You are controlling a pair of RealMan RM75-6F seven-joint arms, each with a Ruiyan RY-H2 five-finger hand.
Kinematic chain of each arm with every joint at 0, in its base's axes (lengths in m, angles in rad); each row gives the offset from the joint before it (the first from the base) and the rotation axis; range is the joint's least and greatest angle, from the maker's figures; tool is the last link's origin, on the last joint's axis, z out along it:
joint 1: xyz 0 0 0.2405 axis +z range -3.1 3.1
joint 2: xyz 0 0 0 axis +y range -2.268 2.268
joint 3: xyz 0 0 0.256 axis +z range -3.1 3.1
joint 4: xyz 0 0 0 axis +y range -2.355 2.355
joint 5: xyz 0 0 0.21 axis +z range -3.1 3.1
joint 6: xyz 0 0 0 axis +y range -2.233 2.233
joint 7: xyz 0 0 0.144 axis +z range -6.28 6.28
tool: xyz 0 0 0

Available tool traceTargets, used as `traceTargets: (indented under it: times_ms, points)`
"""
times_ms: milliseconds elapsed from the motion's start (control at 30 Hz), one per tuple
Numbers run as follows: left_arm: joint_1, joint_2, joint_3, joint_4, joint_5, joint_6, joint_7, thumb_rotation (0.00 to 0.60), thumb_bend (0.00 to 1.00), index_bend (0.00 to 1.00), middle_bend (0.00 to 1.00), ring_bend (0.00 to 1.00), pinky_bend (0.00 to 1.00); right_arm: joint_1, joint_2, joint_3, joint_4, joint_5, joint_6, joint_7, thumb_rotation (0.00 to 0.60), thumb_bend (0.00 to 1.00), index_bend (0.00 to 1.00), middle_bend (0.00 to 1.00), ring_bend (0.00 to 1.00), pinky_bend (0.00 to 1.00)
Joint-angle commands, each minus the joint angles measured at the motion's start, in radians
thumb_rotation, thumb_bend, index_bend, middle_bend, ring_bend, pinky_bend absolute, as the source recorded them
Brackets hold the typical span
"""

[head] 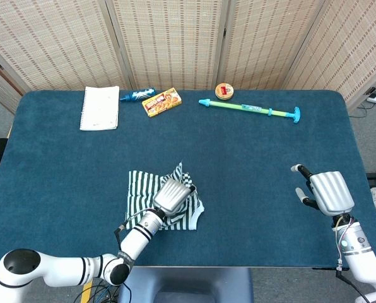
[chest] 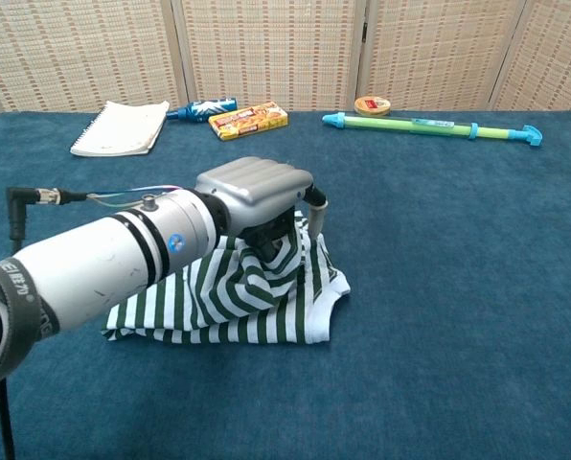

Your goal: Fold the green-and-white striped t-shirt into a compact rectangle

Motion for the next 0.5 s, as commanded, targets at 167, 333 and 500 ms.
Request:
traceTargets:
  times_ms: [167, 333, 500]
  points:
    - [-0.010, -0.057, -0.012, 0.041, 0.020, 0.059, 0.011, 0.600, 0.19, 0.14, 0.86, 0.77, 0.90, 0.000, -0.001, 0.002, 0.001, -0.001, 0.000, 0.000, 0.600, 0.34, 0.31, 0.99, 1.00, 1.00]
    - [-0.011, -0.082, -0.039, 0.062, 0.024, 0.096, 0.002, 0.600, 0.12, 0.02, 0.86, 0.77, 0.90, -0.002, -0.002, 0.003, -0.001, -0.003, 0.004, 0.000, 0.600, 0.34, 0.31, 1.00, 1.00, 1.00]
    - [0.015, -0.038, -0.052, 0.001, 0.018, 0.107, -0.039, 0.600, 0.12, 0.02, 0.86, 0.77, 0.90, -0.004, 0.001, 0.005, -0.002, -0.003, 0.008, 0.001, 0.600, 0.34, 0.31, 1.00, 1.00, 1.00]
